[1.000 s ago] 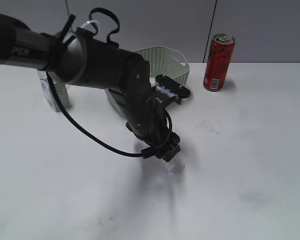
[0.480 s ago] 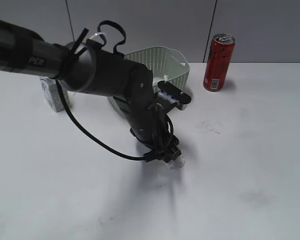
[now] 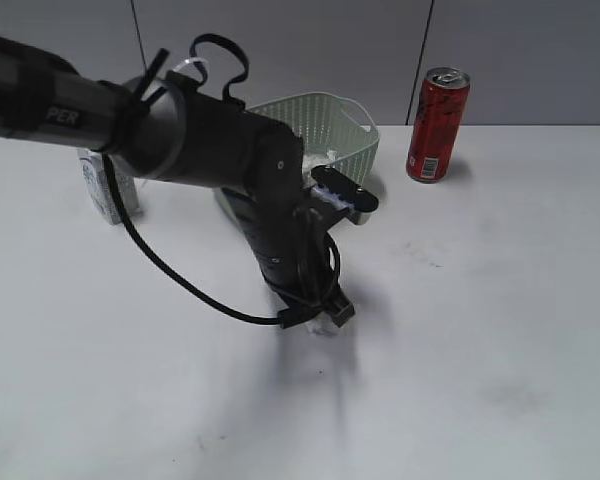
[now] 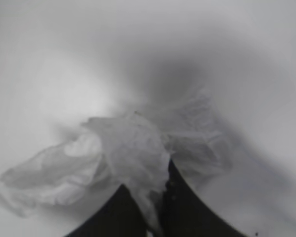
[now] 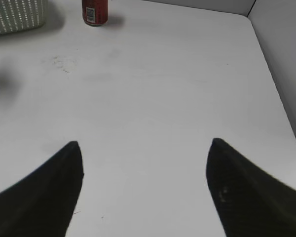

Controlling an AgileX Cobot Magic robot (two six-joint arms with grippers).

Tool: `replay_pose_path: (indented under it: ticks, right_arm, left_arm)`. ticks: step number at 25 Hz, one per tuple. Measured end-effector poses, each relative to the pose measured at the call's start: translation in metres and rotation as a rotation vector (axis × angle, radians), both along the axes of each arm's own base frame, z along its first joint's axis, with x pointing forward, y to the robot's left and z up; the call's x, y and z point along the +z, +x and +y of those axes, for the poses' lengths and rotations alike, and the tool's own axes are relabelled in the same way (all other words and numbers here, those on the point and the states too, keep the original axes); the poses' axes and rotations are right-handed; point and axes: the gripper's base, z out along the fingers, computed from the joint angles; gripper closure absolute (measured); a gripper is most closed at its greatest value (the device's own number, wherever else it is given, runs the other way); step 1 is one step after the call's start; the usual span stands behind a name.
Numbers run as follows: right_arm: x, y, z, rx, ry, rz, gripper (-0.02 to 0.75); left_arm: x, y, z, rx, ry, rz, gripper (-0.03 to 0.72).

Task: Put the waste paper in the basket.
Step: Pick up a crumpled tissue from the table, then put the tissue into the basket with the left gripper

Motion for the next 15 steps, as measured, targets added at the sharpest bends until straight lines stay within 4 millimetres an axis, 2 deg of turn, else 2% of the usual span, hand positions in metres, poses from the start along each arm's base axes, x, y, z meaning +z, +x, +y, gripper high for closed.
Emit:
replay_pose_path:
  ticks: [3,11,15]
  right_arm:
    - [0.0,0.0,0.0,0.0,0.0,0.0,0.149]
    - [0.0,0.0,0.0,0.0,0.0,0.0,0.149]
    - [0.0,0.0,0.0,0.0,0.0,0.0,0.15]
  left_arm:
    - [0.019,-0.002,0.003,-0.02,-0.002,-0.023,0.685]
    - [0.107,-0.011,0.014,-0.038,-0.112,-0.166,0.685]
    - [0.141,-0.011,0.023,-0.07,-0.133,-0.321,0.685]
